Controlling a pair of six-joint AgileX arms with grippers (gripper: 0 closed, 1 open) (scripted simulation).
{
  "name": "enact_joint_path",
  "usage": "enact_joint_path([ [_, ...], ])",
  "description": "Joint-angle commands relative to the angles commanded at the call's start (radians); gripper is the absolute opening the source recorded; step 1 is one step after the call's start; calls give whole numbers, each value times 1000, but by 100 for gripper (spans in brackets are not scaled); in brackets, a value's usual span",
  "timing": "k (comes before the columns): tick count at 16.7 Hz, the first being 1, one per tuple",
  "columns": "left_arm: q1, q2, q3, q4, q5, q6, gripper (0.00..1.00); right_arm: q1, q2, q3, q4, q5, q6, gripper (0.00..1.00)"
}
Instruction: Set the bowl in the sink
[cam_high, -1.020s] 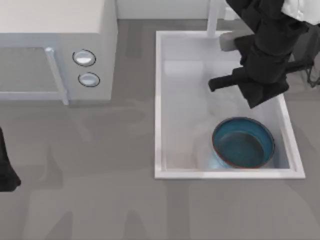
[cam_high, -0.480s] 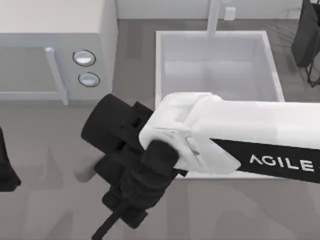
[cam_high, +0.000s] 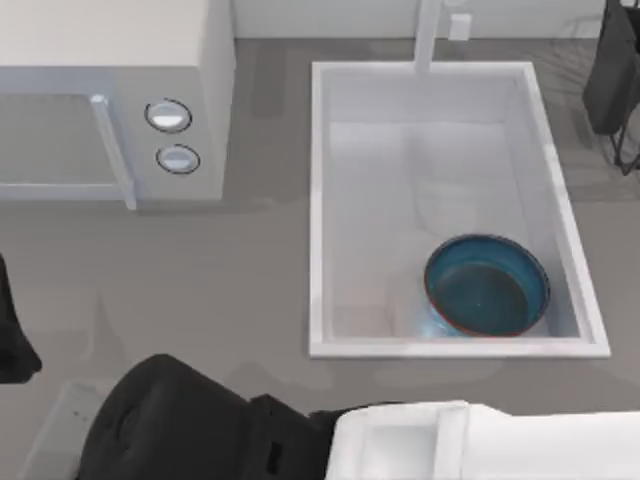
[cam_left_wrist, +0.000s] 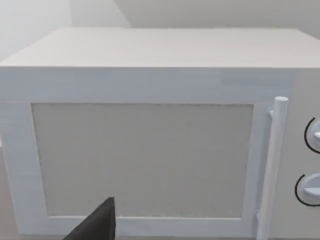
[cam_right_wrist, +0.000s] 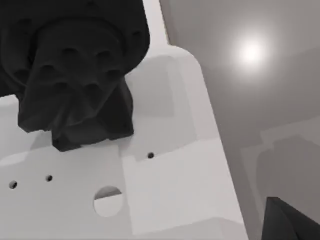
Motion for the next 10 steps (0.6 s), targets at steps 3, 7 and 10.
enact_joint_path([
  [3,0,0,0,0,0,0,100,-34,-74,-72,241,95,-13,0],
  [7,0,0,0,0,0,0,100,-167,-150,-170,541,268,-28,0],
  [10,0,0,0,0,0,0,100,-306,-187,-243,736,412,-40,0],
])
